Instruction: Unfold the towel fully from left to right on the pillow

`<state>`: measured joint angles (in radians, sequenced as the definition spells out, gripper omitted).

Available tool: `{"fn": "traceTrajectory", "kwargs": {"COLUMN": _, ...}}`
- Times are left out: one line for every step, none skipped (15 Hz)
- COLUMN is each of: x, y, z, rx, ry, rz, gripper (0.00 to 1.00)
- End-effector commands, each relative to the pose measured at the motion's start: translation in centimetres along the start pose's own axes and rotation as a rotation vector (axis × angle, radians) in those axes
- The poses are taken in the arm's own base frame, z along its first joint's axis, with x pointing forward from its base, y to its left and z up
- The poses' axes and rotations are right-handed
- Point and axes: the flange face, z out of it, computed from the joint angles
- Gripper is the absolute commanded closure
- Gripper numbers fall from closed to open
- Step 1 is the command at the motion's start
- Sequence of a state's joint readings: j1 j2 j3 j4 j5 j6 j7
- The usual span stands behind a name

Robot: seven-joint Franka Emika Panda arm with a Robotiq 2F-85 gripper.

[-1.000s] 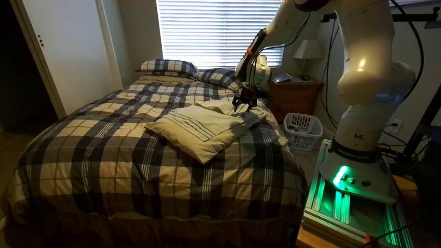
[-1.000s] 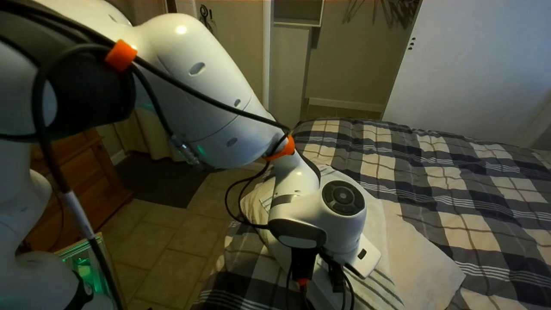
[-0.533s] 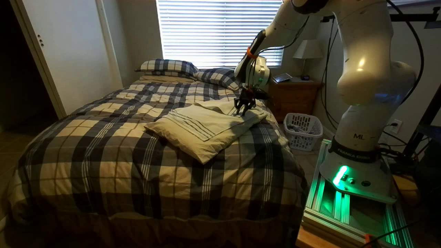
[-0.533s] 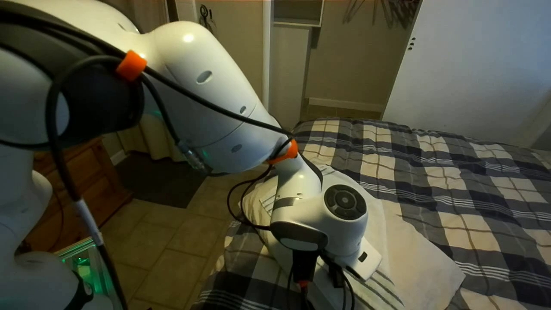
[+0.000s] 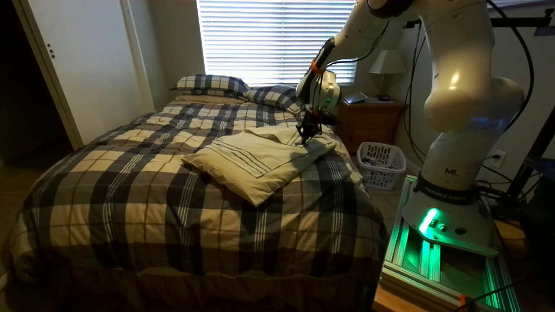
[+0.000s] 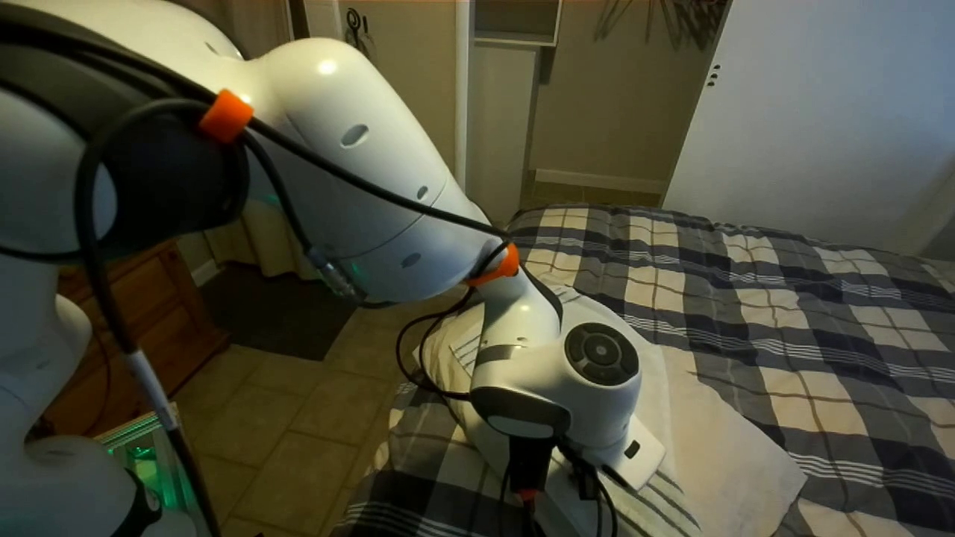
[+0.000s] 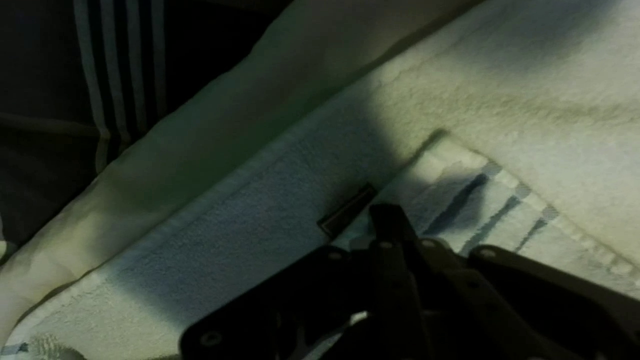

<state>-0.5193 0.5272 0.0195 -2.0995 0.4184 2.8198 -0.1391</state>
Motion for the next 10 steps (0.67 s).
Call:
{"fn": "traceTrajectory", "kwargs": {"x": 0.0, "y": -0.4, "z": -0.84, "rx": 0.011, "ry": -0.001, "rz": 0.022, "gripper": 0.89}}
{"fn": "traceTrajectory", "kwargs": {"x": -0.17, "y": -0.42, "z": -0.99, "rx": 0.009, "ry": 0.004, "rz": 0.014, "gripper": 0.73}}
{"fn": "traceTrajectory", "kwargs": {"x": -0.28, "y": -0.25, "z": -0.82, "rx": -0.014, "ry": 0.018, "rz": 0.001, "gripper": 0.68}}
{"fn": "traceTrajectory", "kwargs": {"x": -0.29, "y": -0.11, "z": -0.71, "rx": -0.018, "ry": 0.017, "rz": -0.001, "gripper": 0.6}}
{"fn": "traceTrajectory", "kwargs": {"x": -0.3, "y": 0.01, "z": -0.66, "rx": -0.02, "ry": 0.017, "rz": 0.002, "gripper": 0.54}}
{"fn": "traceTrajectory", "kwargs": {"x": -0.34, "y": 0.06, "z": -0.62, "rx": -0.02, "ry": 0.016, "rz": 0.001, "gripper": 0.48}}
{"fn": "traceTrajectory", "kwargs": {"x": -0.35, "y": 0.1, "z": -0.55, "rx": -0.019, "ry": 0.016, "rz": 0.0, "gripper": 0.4}}
{"fn": "traceTrajectory", "kwargs": {"x": -0.3, "y": 0.08, "z": -0.45, "rx": -0.007, "ry": 0.013, "rz": -0.002, "gripper": 0.34}}
{"fn": "traceTrajectory", "kwargs": {"x": -0.28, "y": 0.03, "z": -0.34, "rx": 0.001, "ry": 0.015, "rz": -0.005, "gripper": 0.26}}
{"fn": "traceTrajectory", "kwargs": {"x": -0.23, "y": -0.07, "z": -0.24, "rx": 0.011, "ry": 0.016, "rz": -0.007, "gripper": 0.19}}
